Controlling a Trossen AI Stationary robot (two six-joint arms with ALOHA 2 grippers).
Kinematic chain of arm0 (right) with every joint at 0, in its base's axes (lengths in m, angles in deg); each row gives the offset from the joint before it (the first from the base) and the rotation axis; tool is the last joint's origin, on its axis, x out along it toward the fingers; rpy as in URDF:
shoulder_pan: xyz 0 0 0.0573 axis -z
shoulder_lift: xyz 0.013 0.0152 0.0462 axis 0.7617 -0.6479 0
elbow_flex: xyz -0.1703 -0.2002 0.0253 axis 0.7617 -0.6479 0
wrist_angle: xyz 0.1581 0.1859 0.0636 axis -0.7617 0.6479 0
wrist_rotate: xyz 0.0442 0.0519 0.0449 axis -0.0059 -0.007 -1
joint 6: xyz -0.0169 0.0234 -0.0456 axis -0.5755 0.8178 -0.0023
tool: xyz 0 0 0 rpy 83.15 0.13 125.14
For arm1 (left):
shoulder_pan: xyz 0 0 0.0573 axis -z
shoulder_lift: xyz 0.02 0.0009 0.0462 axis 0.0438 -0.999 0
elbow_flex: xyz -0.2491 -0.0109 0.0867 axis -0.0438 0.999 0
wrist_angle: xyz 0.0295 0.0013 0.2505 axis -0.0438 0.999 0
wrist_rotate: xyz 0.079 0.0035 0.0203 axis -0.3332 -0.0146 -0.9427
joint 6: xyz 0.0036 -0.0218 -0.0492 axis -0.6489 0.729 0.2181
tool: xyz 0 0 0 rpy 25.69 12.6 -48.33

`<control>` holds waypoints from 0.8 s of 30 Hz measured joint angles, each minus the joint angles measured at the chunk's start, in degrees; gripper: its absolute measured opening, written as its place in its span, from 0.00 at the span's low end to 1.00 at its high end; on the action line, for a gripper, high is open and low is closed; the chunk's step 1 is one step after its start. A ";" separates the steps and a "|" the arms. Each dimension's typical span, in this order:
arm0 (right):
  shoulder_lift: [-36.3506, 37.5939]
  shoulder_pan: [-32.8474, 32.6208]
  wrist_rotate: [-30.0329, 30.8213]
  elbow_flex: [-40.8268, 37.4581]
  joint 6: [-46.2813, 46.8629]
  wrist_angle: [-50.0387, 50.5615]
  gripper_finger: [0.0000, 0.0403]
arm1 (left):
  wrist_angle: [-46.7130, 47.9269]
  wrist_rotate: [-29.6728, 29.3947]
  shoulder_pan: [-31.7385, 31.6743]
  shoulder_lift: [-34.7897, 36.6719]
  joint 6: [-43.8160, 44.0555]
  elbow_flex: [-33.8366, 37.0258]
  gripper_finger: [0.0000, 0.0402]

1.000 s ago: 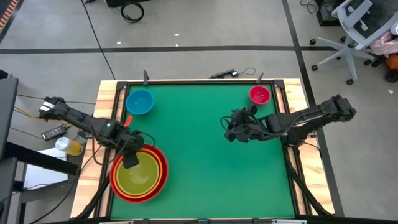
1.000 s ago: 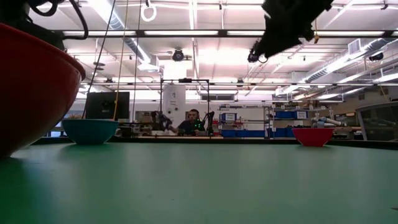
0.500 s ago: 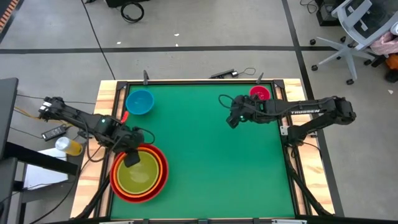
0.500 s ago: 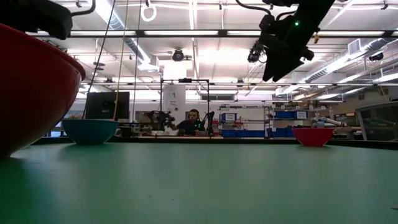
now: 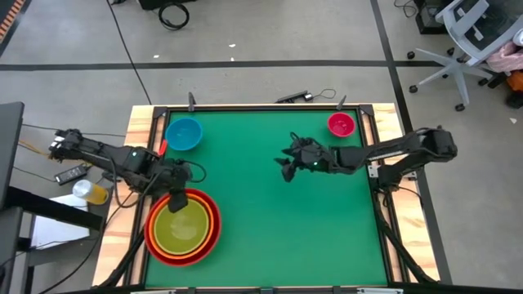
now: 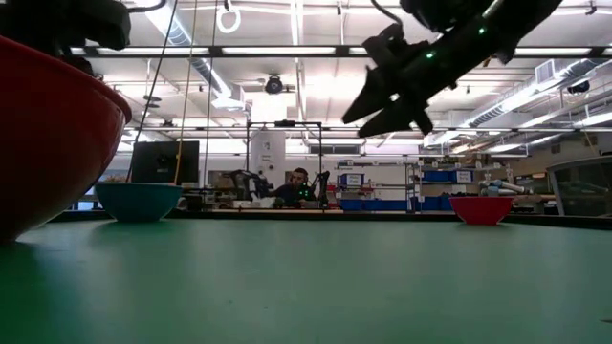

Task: Nest bowls inside each other
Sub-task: Stack the blue bowl on top of the green bowl

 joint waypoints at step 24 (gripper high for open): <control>-42.41 1.57 4.53 37.59 1.95 -19.99 0.50 | -9.98 -15.38 -36.29 -1.82 -27.13 0.24 0.50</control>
